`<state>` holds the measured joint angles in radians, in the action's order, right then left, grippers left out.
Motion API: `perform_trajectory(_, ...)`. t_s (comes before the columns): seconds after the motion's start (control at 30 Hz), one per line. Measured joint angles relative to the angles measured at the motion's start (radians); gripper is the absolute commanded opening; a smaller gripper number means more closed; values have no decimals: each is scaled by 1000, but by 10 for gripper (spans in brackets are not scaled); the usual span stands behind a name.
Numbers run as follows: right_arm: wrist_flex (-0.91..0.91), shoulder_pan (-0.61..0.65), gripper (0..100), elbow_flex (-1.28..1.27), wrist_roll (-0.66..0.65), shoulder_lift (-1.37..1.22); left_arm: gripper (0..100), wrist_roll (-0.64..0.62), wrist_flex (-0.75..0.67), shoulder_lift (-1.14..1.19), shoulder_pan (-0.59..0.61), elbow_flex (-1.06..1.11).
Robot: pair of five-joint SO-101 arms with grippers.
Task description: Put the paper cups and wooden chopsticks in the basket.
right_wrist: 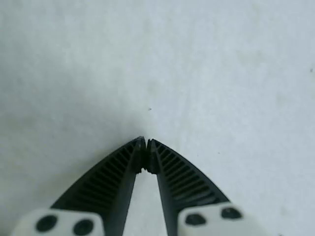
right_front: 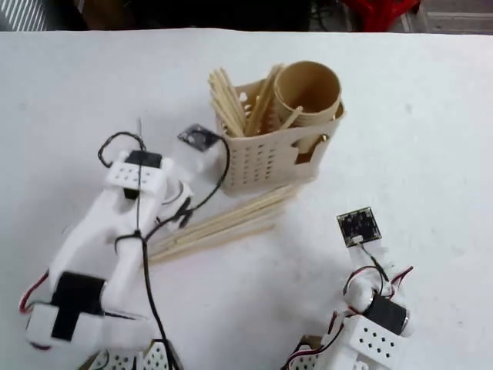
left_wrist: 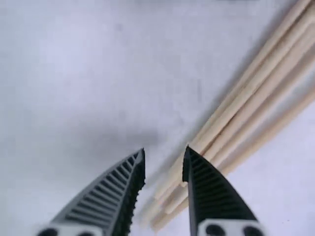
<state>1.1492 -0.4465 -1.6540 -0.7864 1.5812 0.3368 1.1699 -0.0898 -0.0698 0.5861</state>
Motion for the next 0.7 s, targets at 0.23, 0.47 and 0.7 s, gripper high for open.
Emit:
perform_trajectory(0.23,0,0,17,0,0,0,147,-150,41,-199,46,-141)
perform_trajectory(0.47,0,0,17,0,0,0,255,-267,161,-276,81,-463)
perform_trajectory(0.7,0,0,17,0,0,0,252,-341,265,-278,-69,-816)
